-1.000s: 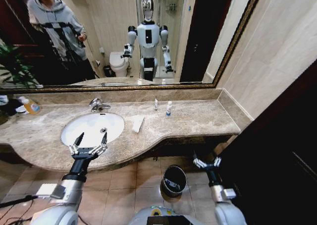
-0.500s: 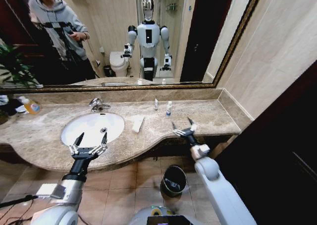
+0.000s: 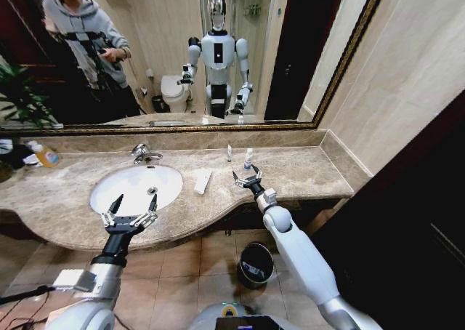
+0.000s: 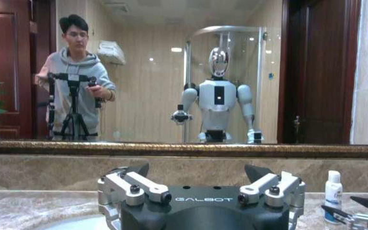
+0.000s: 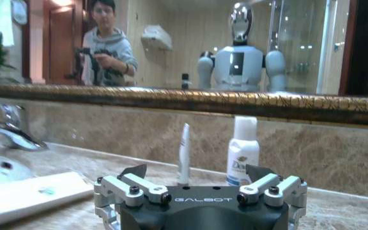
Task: Pick up the trash from the sink and place it in the trash bin.
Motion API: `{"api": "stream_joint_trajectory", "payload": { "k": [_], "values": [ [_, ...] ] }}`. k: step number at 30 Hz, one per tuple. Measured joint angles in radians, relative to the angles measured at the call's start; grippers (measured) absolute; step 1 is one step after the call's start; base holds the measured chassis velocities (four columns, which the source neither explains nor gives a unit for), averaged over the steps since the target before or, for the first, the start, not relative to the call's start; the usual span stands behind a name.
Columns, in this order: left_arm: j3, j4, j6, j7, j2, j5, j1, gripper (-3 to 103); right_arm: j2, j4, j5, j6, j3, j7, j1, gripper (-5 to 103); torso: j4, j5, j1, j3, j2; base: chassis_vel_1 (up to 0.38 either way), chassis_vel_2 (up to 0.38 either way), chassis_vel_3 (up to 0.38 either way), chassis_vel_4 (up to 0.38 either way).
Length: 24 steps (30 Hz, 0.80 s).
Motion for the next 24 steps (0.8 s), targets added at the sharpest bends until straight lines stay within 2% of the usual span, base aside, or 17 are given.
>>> {"api": "stream_joint_trajectory", "payload": {
  "k": [13, 15, 18, 19, 21, 22, 24],
  "values": [
    [0.000, 0.000, 0.000, 0.000, 0.000, 0.000, 0.000, 100, 0.048, -0.215, -0.032, 0.003, 0.005, -0.001, 0.168, 100, 0.0002, 0.0000, 0.000, 0.000, 0.000, 0.000, 0.000, 0.000, 0.000],
    [0.000, 0.000, 0.000, 0.000, 0.000, 0.000, 0.000, 100, 0.050, -0.226, -0.033, 0.003, 0.011, -0.009, 0.173, 97, 0.0002, 0.0001, 0.000, 0.000, 0.000, 0.000, 0.000, 0.000, 0.000],
    [0.000, 0.000, 0.000, 0.000, 0.000, 0.000, 0.000, 100, 0.050, -0.238, -0.032, 0.008, 0.022, -0.033, 0.174, 83, 0.0000, 0.0001, 0.000, 0.000, 0.000, 0.000, 0.000, 0.000, 0.000],
    [0.000, 0.000, 0.000, 0.000, 0.000, 0.000, 0.000, 100, 0.050, -0.238, -0.032, 0.008, 0.022, -0.033, 0.174, 83, 0.0000, 0.0001, 0.000, 0.000, 0.000, 0.000, 0.000, 0.000, 0.000],
    [0.000, 0.000, 0.000, 0.000, 0.000, 0.000, 0.000, 100, 0.049, -0.238, -0.032, 0.009, 0.025, -0.037, 0.169, 71, 0.0001, 0.0000, 0.000, 0.000, 0.000, 0.000, 0.000, 0.000, 0.000],
    [0.000, 0.000, 0.000, 0.000, 0.000, 0.000, 0.000, 100, 0.049, -0.238, -0.032, 0.009, 0.025, -0.037, 0.169, 71, 0.0001, 0.0000, 0.000, 0.000, 0.000, 0.000, 0.000, 0.000, 0.000],
    [0.000, 0.000, 0.000, 0.000, 0.000, 0.000, 0.000, 100, 0.048, -0.231, -0.028, 0.010, 0.026, -0.036, 0.160, 61, 0.0001, 0.0001, 0.000, 0.000, 0.000, 0.000, 0.000, 0.000, 0.000]
  ]
}}
